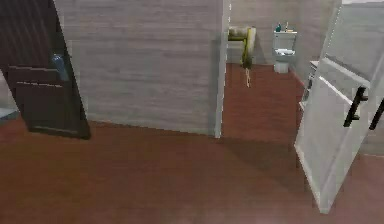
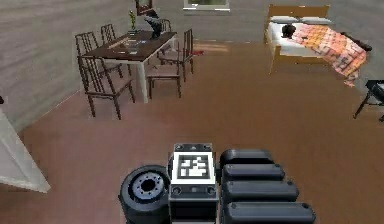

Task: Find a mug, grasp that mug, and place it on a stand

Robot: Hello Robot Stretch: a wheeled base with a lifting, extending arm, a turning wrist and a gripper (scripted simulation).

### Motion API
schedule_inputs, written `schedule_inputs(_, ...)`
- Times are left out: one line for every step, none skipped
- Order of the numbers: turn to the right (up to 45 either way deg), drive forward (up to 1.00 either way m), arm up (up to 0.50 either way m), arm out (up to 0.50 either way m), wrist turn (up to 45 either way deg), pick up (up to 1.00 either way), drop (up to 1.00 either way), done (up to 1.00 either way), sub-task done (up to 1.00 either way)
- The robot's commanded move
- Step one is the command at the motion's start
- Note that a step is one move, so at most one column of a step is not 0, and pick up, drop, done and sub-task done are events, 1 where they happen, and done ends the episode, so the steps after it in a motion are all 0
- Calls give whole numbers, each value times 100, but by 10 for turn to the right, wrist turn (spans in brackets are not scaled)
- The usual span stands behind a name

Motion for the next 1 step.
schedule_inputs(0,70,0,0,0,0,0,0,0)
